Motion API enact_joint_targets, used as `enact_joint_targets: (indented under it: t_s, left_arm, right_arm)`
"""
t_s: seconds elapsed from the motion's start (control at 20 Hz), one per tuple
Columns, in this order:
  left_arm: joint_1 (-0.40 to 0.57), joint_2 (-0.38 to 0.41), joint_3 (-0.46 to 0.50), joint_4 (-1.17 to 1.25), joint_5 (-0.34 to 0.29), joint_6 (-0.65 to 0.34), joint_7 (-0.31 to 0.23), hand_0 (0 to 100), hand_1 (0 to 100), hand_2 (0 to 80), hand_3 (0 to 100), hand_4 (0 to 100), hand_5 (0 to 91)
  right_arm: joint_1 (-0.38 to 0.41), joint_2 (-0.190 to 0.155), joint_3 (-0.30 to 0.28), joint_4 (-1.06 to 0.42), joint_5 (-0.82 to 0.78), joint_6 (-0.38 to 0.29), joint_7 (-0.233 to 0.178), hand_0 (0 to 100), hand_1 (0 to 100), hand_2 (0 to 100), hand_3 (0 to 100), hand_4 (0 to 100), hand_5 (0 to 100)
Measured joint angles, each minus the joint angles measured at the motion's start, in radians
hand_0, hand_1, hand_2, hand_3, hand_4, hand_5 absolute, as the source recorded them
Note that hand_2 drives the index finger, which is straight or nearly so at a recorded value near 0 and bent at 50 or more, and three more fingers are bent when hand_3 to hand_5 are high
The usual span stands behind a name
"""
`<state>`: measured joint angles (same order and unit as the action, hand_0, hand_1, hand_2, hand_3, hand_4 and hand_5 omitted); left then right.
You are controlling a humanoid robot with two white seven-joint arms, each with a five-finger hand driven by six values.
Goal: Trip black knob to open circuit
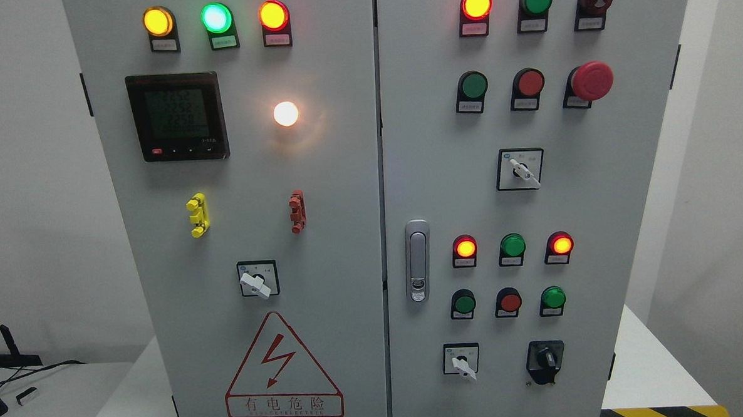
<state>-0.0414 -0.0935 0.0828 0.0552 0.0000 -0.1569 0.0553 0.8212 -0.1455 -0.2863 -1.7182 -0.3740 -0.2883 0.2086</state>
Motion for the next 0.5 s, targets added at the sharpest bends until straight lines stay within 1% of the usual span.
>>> enact_joint_targets:
  t_s: [0.1,0.3,0.35,0.45,0.5]
  left_arm:
    - [0.000,0.000,0.000,0.000,0.000,0.000,0.000,12,39,0.0,0,0,0.0]
    - [0.000,0.000,0.000,0.000,0.000,0.000,0.000,12,39,0.0,0,0,0.0]
    - [0.000,0.000,0.000,0.000,0.000,0.000,0.000,12,39,0.0,0,0,0.0]
    - [0.000,0.000,0.000,0.000,0.000,0.000,0.000,12,39,0.0,0,0,0.0]
    - [0.000,0.000,0.000,0.000,0.000,0.000,0.000,12,39,0.0,0,0,0.0]
  right_arm:
    - [-0.028,-0.007,-0.014,-0.049,-0.001,0.025,-0.015,18,49,17,48,41,33]
    - [-0.095,-0.019,-0.035,-0.134,-0.001,0.092,-0.041,19,53,19,54,51,41]
    - [-0.117,-0.021,-0.039,-0.153,-0.001,0.103,-0.051,19,53,19,54,52,41]
    - [-0.162,-0.026,-0.046,-0.184,-0.002,0.141,-0.065,20,56,20,63,60,46]
    - [-0.187,-0.028,-0.048,-0.199,-0.002,0.163,-0.070,20,56,21,65,62,48]
